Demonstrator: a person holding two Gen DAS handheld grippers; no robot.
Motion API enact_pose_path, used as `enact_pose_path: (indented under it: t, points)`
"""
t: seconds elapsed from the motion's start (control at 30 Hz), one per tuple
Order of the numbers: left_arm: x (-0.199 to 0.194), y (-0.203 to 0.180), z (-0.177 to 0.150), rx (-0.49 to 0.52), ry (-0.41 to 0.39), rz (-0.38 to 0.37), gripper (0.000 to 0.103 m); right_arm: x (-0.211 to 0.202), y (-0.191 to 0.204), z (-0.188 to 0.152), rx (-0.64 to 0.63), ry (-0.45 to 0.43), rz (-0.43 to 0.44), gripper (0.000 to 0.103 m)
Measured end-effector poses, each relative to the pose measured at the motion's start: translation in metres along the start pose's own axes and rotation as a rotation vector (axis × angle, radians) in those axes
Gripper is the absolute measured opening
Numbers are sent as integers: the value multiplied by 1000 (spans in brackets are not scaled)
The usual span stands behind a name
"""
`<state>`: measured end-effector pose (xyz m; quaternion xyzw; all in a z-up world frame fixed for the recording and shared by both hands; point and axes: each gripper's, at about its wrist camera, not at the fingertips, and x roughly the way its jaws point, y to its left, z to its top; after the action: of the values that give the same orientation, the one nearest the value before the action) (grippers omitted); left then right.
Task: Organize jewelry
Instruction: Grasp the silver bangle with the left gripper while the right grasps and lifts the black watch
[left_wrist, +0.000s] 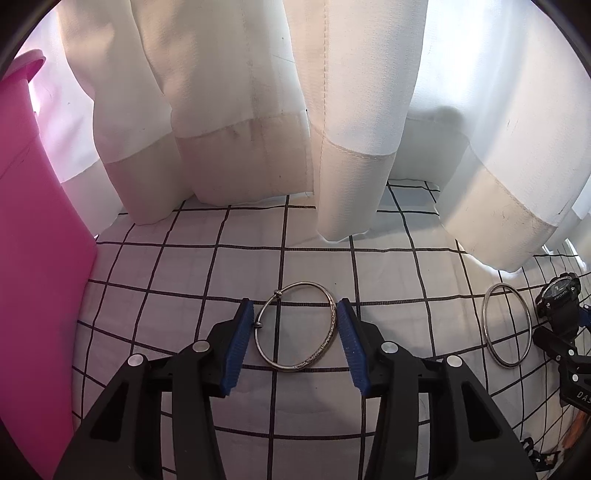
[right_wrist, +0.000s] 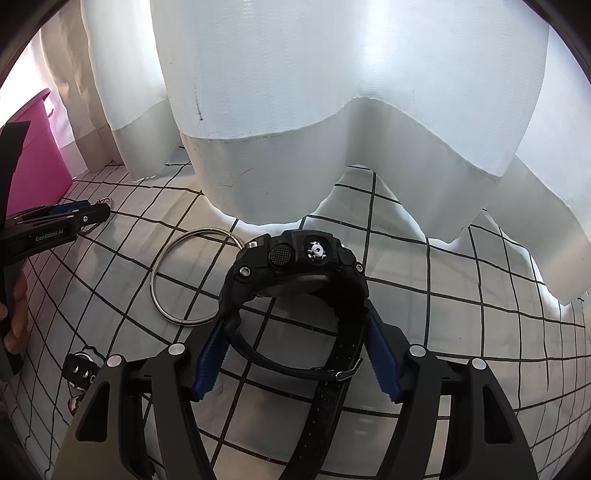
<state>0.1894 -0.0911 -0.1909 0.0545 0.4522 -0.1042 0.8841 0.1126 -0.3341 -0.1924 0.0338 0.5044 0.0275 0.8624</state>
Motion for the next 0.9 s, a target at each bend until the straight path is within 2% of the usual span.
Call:
enact_pose_path:
  t: [0.4, 0.6, 0.9]
  points:
    - [-57, 12, -35, -10, -22, -25, 45, -25, -3, -17, 61, -15, 14, 65]
    - [-87, -6, -34, 19, -39, -32, 45, -46, 0, -16, 65, -34, 2, 65]
    - [-122, 0, -31, 10, -75, -54, 45, -80, 27, -5, 50, -84, -1, 65]
